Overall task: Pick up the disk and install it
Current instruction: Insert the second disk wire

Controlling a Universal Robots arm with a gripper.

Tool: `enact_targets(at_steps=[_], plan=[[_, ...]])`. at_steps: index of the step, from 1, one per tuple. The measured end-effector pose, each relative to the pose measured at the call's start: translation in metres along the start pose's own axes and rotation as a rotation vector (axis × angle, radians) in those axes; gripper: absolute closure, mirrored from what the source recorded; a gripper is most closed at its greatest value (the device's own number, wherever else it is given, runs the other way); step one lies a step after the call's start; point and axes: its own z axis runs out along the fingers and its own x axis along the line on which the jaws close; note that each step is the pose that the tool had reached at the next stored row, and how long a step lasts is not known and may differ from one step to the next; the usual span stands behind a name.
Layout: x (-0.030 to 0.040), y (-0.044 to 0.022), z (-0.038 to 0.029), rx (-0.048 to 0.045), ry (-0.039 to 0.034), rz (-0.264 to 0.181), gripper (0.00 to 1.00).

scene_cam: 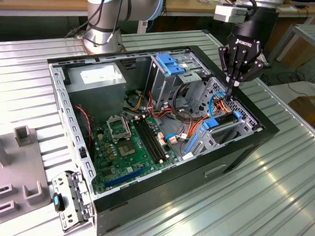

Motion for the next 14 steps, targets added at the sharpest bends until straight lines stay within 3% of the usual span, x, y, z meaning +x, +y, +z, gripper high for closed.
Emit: enact_targets(at_steps=[1, 2, 3, 5, 6, 9, 10, 11, 13, 14], plan=[[-0.0022, -0.0002, 0.0055, 0.0, 0.0, 0.0, 0.83], [-0.0035, -0.0003, 0.0082, 0.0039, 0.0347, 0.002, 0.83], [-0.0035, -0.0003, 0.0083, 0.005, 0.0431, 0.003, 0.83], [-0.0034, -0.0002, 0.0083, 0.0058, 0.0515, 0.004, 0.82], [-0.0037, -0.0002, 0.0091, 0.0061, 0.0546, 0.004, 0.75], [-0.0049, -0.0004, 0.0123, 0.0069, 0.0629, 0.004, 0.75], [-0.0051, -0.0004, 0.0128, 0.0071, 0.0646, 0.004, 0.83], [-0.005, -0.0004, 0.0132, 0.007, 0.0642, 0.004, 0.84], [-0.0037, 0.0002, 0.0142, 0.0069, 0.0597, 0.005, 0.84], [-0.002, 0.0005, 0.0154, 0.0061, 0.0477, 0.004, 0.84]])
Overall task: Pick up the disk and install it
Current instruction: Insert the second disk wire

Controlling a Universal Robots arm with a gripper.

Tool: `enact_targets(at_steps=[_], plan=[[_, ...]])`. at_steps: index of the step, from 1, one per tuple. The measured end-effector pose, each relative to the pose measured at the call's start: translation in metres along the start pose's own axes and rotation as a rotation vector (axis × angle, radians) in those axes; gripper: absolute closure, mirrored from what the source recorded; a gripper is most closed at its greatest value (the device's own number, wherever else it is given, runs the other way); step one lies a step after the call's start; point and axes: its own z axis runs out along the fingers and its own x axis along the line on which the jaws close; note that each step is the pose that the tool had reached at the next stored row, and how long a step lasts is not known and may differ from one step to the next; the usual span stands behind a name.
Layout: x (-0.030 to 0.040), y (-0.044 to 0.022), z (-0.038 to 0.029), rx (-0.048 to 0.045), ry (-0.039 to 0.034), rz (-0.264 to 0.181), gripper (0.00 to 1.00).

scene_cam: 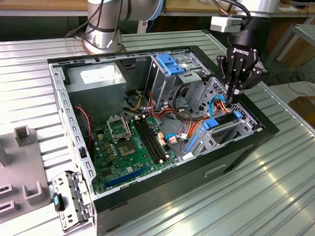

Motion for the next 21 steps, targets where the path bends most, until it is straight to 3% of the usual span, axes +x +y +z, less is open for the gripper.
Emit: enact_targets(at_steps=[1, 3, 5, 6, 10, 12, 13, 15, 16, 17, 19, 21], plan=[[0.0034, 0.0006, 0.0026, 0.0002, -0.0124, 0.0, 0.84], [0.0052, 0.0029, 0.0041, 0.012, -0.0158, 0.005, 0.84], [0.0065, 0.0073, 0.0051, 0.0435, -0.0193, 0.018, 0.84], [0.0068, 0.0092, 0.0056, 0.0545, -0.0208, 0.023, 0.84], [0.0084, 0.0274, 0.0089, 0.1375, -0.031, 0.058, 0.84], [0.0097, 0.037, 0.0108, 0.1725, -0.0388, 0.073, 0.84], [0.0115, 0.0402, 0.0121, 0.1731, -0.0589, 0.075, 0.84], [0.0142, 0.0408, 0.0135, 0.1703, -0.0863, 0.076, 0.84], [0.0162, 0.0407, 0.0145, 0.1681, -0.1047, 0.076, 0.84], [0.0185, 0.0405, 0.0156, 0.164, -0.1363, 0.077, 0.84], [0.0232, 0.04, 0.0178, 0.1592, -0.1901, 0.077, 0.84], [0.0292, 0.0392, 0.0206, 0.1643, -0.1943, 0.076, 0.84]])
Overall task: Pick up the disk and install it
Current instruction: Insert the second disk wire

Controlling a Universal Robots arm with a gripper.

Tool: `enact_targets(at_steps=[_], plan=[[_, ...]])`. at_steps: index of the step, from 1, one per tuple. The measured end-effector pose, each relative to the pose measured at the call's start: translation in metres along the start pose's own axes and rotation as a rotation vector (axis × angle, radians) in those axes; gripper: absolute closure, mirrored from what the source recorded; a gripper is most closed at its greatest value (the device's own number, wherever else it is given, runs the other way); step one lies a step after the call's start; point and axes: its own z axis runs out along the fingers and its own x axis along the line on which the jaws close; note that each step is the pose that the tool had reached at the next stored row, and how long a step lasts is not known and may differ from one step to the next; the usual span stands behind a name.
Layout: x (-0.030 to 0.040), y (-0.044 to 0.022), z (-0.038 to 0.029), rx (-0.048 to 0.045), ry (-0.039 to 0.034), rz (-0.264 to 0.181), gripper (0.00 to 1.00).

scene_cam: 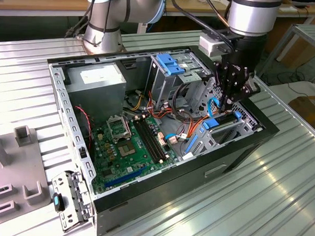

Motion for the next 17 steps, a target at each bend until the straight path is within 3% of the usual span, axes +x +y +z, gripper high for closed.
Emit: enact_targets(at_steps=[2, 4, 6, 7, 8, 10, 12, 13, 14, 17], plan=[[0.0027, -0.0003, 0.0011, -0.0001, -0.0019, 0.0, 0.84], [0.0097, -0.0011, 0.0033, -0.0012, -0.0103, 0.0, 0.84], [0.0104, -0.0012, 0.0041, -0.0005, -0.0182, -0.001, 0.84], [0.0107, -0.0012, 0.0042, -0.0004, -0.0268, -0.001, 0.84], [0.0123, -0.0014, 0.0047, -0.0003, -0.0443, -0.002, 0.84], [0.0148, -0.0015, 0.0054, -0.0003, -0.0573, -0.004, 0.84], [0.0206, -0.0019, 0.0073, -0.0032, -0.0854, -0.005, 0.84], [0.0236, -0.0022, 0.0083, -0.0051, -0.1118, -0.004, 0.84], [0.0253, -0.0023, 0.0089, -0.0048, -0.1201, -0.008, 0.84], [0.0286, -0.0024, 0.0097, -0.0027, -0.1222, -0.014, 0.84]])
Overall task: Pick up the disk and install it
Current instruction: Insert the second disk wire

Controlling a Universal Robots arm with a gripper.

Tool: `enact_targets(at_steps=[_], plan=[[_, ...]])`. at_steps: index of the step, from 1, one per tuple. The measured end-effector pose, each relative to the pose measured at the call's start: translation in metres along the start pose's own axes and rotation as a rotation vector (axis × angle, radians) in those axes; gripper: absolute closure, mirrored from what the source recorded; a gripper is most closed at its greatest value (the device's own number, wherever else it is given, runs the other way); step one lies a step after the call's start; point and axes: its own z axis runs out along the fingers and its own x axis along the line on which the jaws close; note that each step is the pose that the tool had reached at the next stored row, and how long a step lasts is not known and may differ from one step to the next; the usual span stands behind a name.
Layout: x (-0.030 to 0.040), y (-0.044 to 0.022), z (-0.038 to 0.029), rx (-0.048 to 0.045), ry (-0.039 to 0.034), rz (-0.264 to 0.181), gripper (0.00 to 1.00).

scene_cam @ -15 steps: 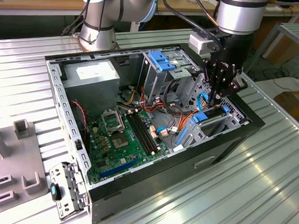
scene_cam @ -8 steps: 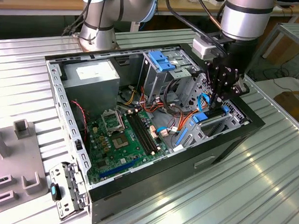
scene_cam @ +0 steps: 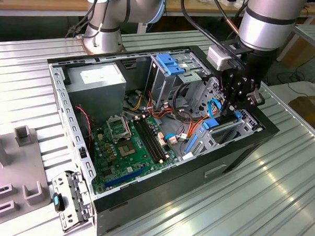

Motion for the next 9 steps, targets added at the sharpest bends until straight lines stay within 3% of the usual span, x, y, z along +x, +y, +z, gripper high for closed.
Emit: enact_targets(at_steps=[9], plan=[[0.0026, 0.0001, 0.0012, 0.005, -0.0083, -0.051, 0.84]])
